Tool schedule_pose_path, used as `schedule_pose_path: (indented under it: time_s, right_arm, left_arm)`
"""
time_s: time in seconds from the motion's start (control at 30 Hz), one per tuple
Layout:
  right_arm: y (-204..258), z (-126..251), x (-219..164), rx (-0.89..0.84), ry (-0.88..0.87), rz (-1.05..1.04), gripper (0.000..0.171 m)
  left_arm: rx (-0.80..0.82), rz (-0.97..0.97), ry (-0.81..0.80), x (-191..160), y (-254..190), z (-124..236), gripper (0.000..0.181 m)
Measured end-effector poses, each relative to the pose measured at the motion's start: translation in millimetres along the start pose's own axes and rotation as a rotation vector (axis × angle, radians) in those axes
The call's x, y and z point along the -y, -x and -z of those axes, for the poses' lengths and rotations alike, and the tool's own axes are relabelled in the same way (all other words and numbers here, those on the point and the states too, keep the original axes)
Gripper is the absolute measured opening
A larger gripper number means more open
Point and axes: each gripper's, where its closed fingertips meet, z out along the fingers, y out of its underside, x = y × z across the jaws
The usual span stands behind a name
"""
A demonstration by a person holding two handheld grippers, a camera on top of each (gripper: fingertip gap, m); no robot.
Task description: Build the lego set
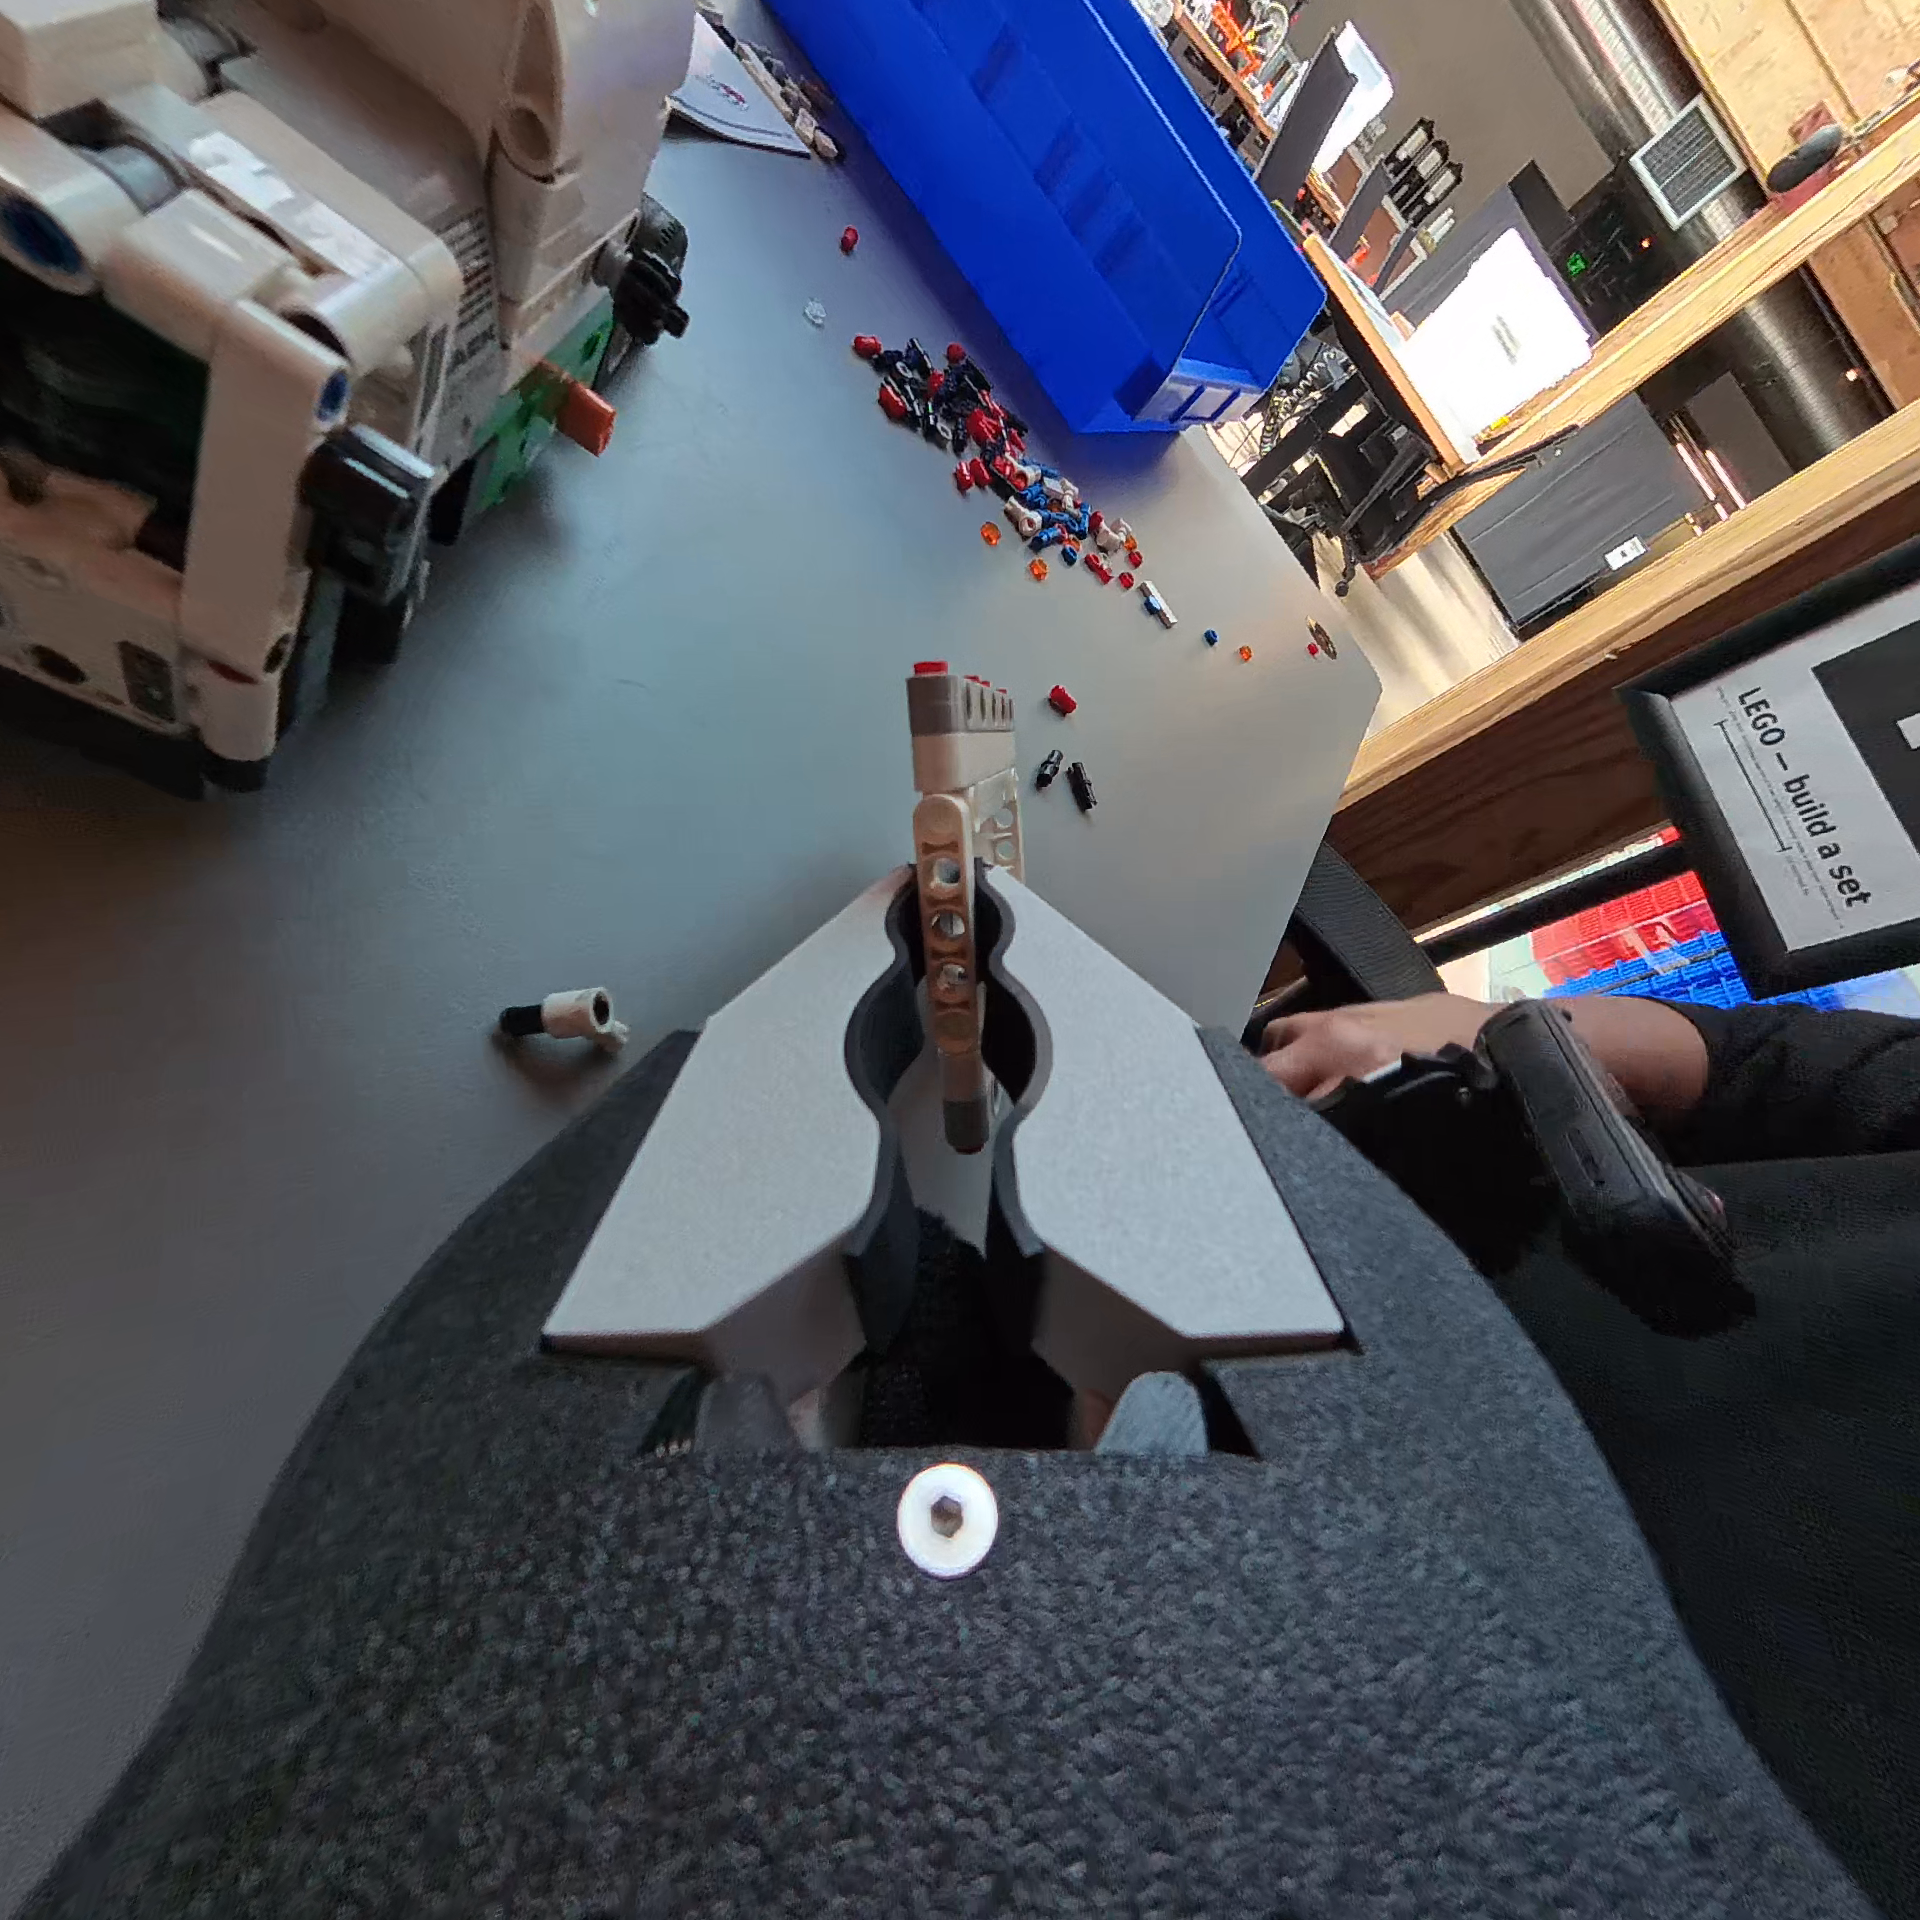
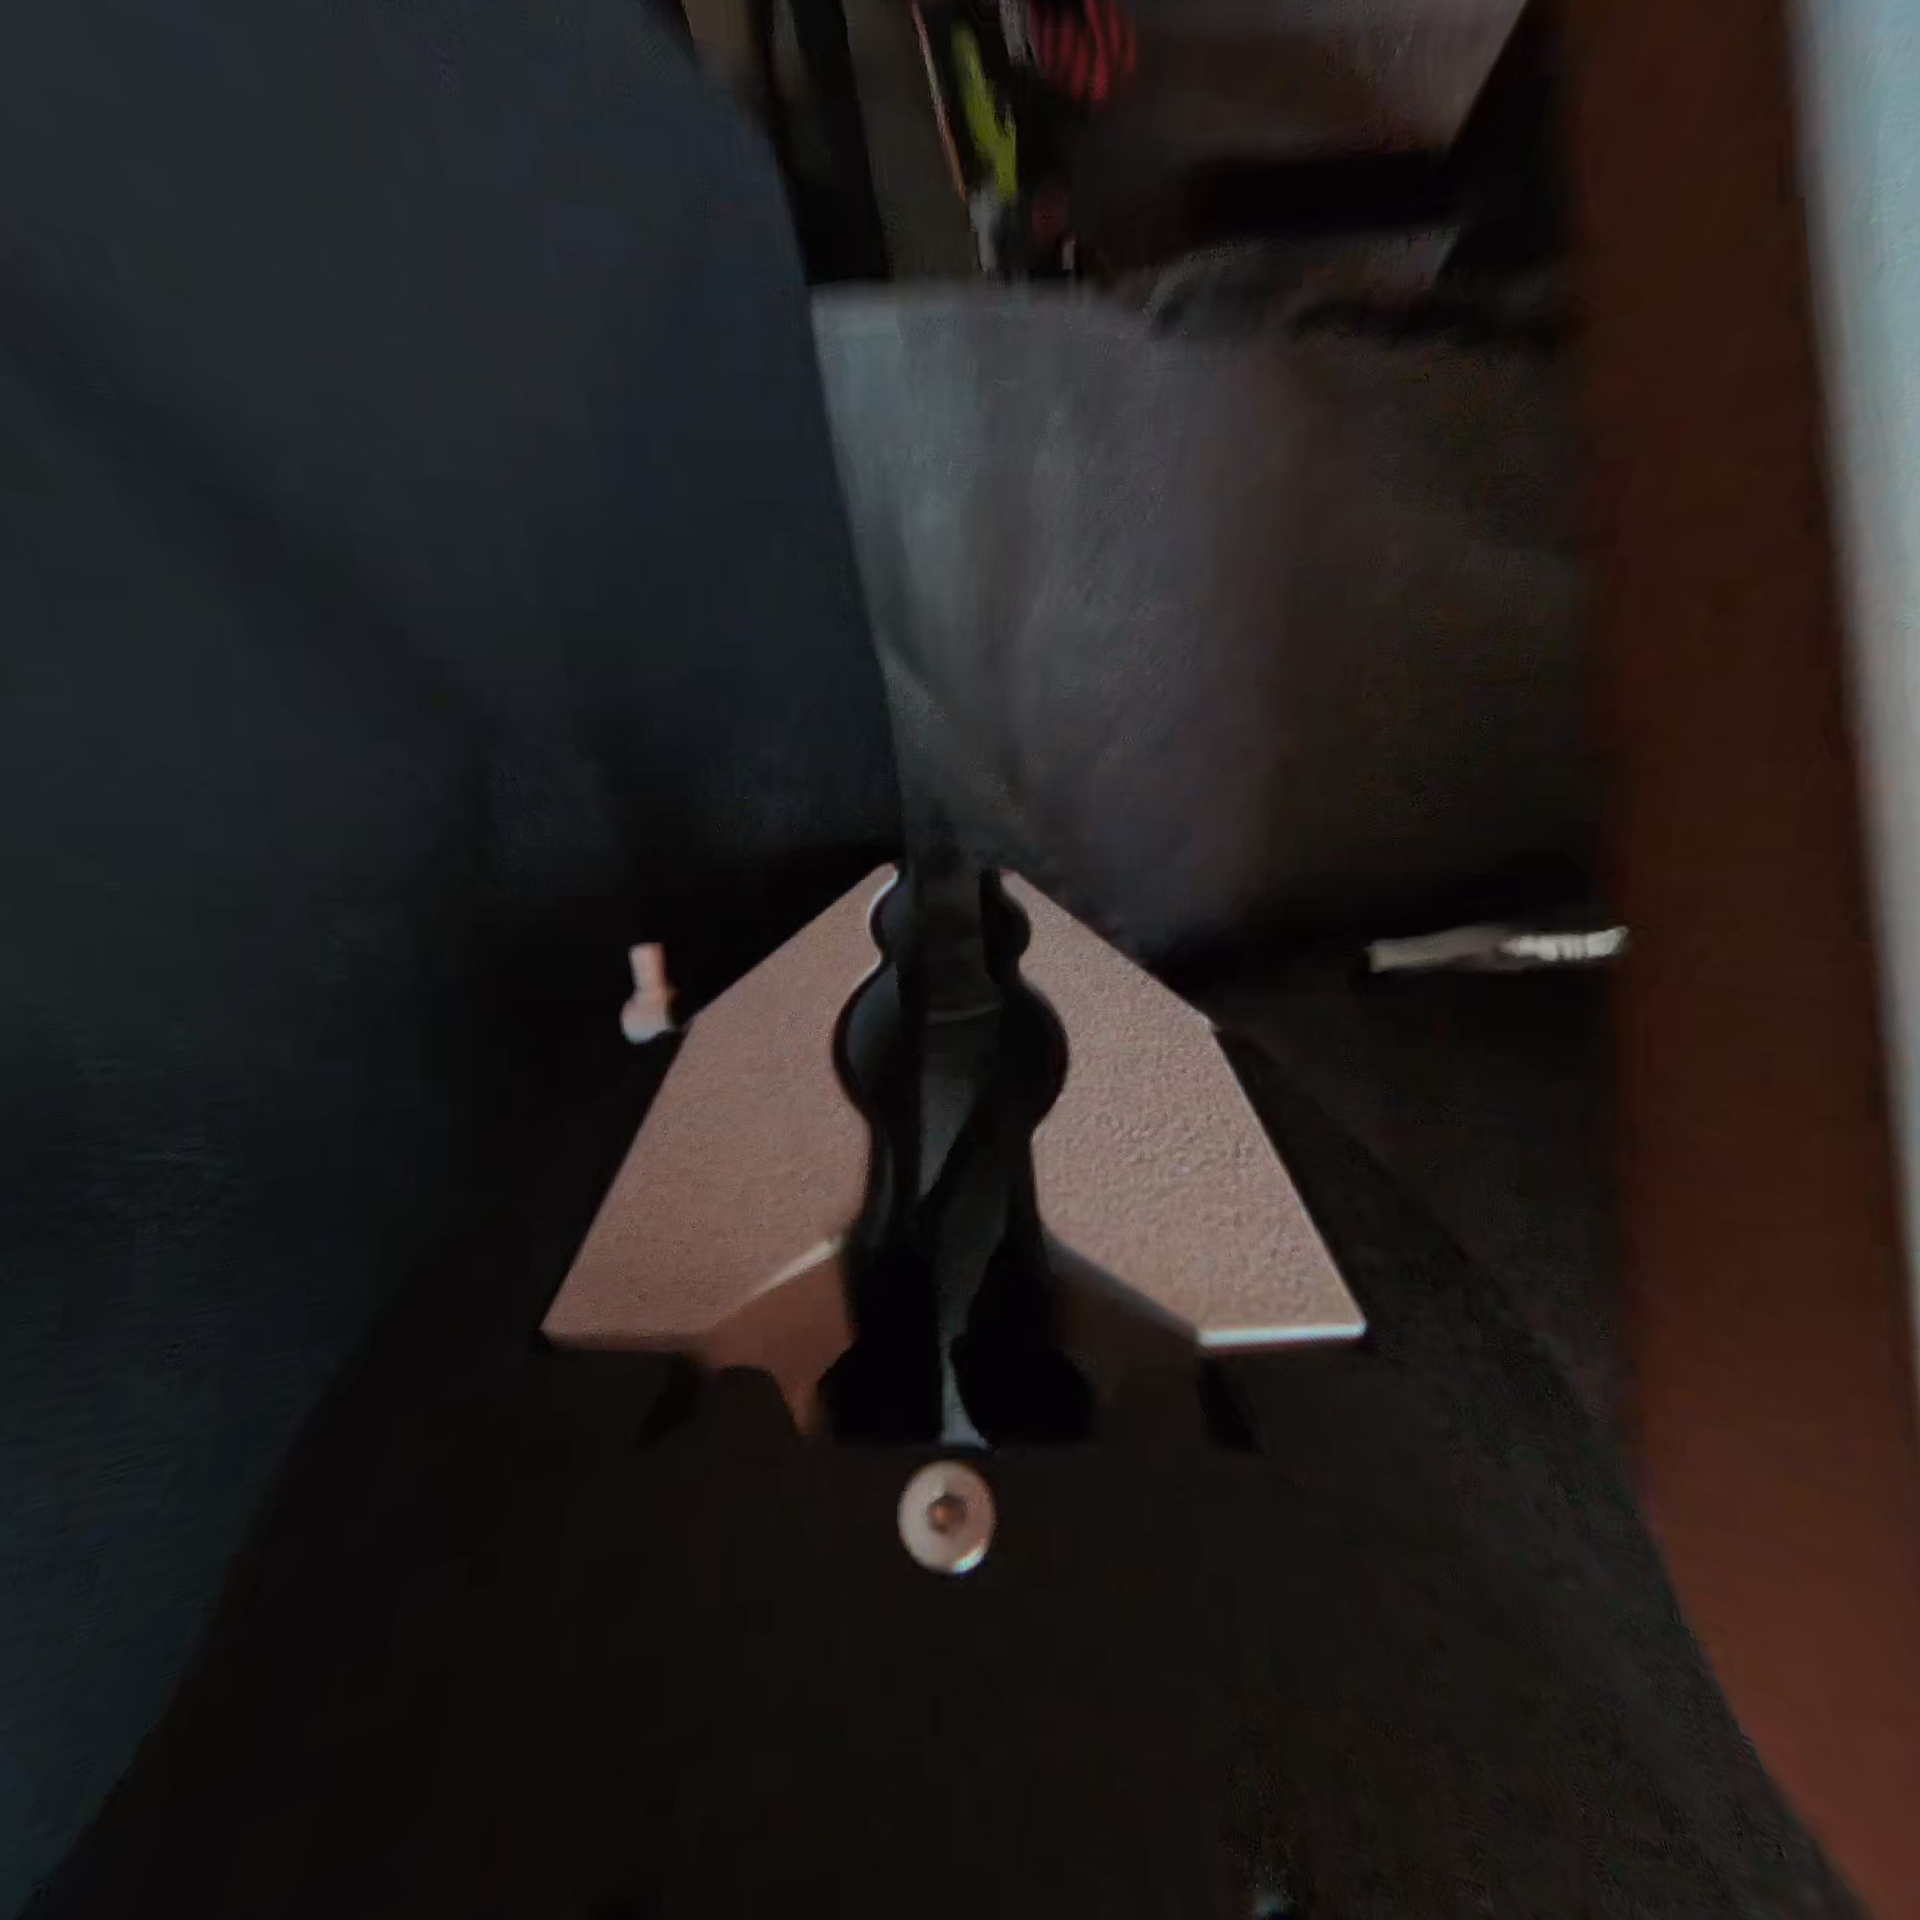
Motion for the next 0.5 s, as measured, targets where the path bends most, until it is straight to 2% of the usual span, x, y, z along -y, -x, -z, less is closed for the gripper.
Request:
schedule_pose_path:
  time_s: [0.03, 0.07, 0.13, 0.2, 0.3, 0.37, 0.43, 0.5]
  right_arm:
    - [15.0, -3.9, -5.0, 0.015, -0.006, 0.006, 0.000]
    - [26.5, 1.6, 4.0, 0.022, -0.073, 0.018, 0.000]
    - [27.0, 19.1, 12.4, -0.013, -0.104, 0.067, 0.004]
    - [16.7, 34.3, 14.1, -0.018, -0.101, 0.024, 0.014]
    - [37.6, 50.7, 20.0, 0.176, -0.198, -0.126, 0.025]
    - [37.3, 50.5, 10.6, 0.182, -0.225, -0.206, 0.025]
    - [47.0, 47.4, 1.2, 0.280, -0.214, -0.284, 0.025]
    - [50.9, 45.8, -3.4, 0.307, -0.206, -0.254, 0.025]
  left_arm:
    - [-0.001, -0.009, 0.000, -0.3, -1.0, 0.0, 0.002]
    - [-0.002, -0.017, 0.002, -0.5, -1.9, -0.1, 0.002]
    - [0.000, -0.020, 0.002, -0.7, -2.1, -0.3, 0.002]
    - [0.001, -0.020, -0.004, 0.1, -1.8, 0.3, 0.002]
    - [0.002, -0.027, -0.004, -0.1, -2.6, 0.3, 0.002]
    - [0.005, -0.030, -0.001, -0.7, -2.6, -0.3, 0.002]
    - [0.003, -0.030, 0.001, -0.9, -2.8, -0.4, 0.002]
    - [0.000, -0.030, 0.004, -1.3, -3.2, -0.8, 0.002]
